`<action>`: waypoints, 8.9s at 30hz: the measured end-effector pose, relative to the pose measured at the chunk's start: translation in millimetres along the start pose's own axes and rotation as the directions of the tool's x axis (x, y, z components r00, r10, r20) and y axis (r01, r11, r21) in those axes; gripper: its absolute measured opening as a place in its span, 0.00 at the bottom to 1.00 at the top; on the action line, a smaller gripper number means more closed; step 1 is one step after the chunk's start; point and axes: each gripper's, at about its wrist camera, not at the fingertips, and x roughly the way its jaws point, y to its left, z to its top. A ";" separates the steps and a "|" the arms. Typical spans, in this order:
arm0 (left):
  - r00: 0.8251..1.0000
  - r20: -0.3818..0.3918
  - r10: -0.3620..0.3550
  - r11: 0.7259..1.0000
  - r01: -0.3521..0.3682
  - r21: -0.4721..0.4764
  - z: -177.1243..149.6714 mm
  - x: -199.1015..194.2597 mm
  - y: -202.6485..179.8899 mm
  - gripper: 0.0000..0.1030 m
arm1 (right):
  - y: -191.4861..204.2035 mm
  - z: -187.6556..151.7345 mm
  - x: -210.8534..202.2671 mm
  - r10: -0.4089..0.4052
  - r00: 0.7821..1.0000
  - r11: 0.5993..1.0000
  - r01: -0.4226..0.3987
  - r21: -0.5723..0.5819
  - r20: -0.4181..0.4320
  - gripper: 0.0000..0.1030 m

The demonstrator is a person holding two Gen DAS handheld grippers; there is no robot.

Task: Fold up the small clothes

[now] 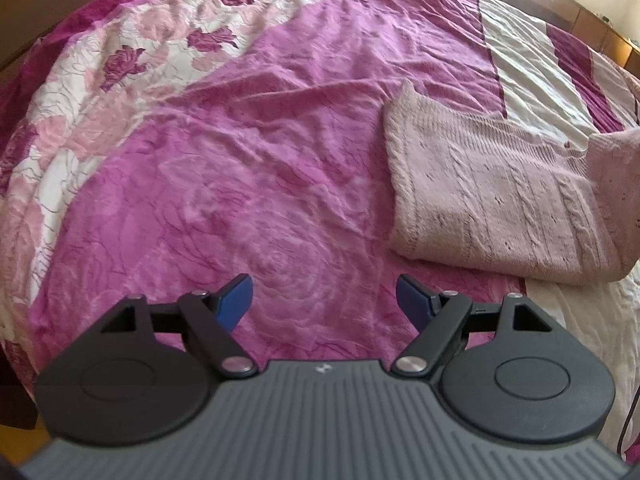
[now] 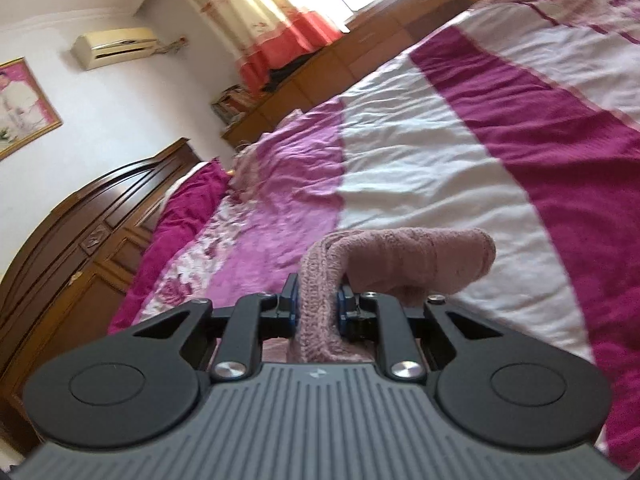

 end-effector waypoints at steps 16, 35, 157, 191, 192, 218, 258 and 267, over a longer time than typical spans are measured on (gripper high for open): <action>1.000 0.013 -0.008 0.998 0.009 -0.056 0.0 -3.2 25.8 0.78 | 121.9 -77.5 65.6 0.072 0.979 0.972 -0.111 -0.207 -0.190 0.19; 0.998 0.031 -0.060 0.994 0.063 -0.092 5.2 1.3 37.7 0.78 | 153.4 -171.2 108.2 0.057 0.936 0.938 -0.170 -0.303 -0.348 0.51; 0.970 0.043 -0.238 0.968 0.240 -0.067 59.5 79.3 -29.8 0.70 | 20.5 -141.4 24.5 -0.075 0.982 0.997 0.071 -0.031 -0.176 0.86; 0.929 -0.020 -0.368 0.905 0.353 -0.238 66.8 118.5 -12.5 0.73 | -7.5 -114.9 126.0 0.119 0.910 0.972 -0.025 0.233 -0.397 0.85; 0.928 -0.020 -0.373 0.904 0.358 -0.235 67.3 118.8 -12.2 0.71 | -7.7 -115.2 126.3 0.112 0.912 0.973 -0.020 0.231 -0.394 0.79; 0.778 -0.016 -0.628 0.734 0.586 -0.342 69.5 57.7 -24.0 0.29 | 30.6 -69.4 31.9 0.152 0.935 0.954 -0.055 0.296 -0.319 0.50; 0.950 -0.059 -0.305 0.941 0.310 0.133 -45.2 -20.1 -114.3 0.70 | -44.9 -115.4 -156.4 -0.158 0.959 0.984 0.174 0.048 -0.237 0.81; 0.967 -0.049 -0.250 0.951 0.255 0.175 -75.6 -43.8 -116.8 0.80 | -12.8 -127.6 -193.6 -0.201 0.949 0.978 0.179 -0.107 -0.242 0.88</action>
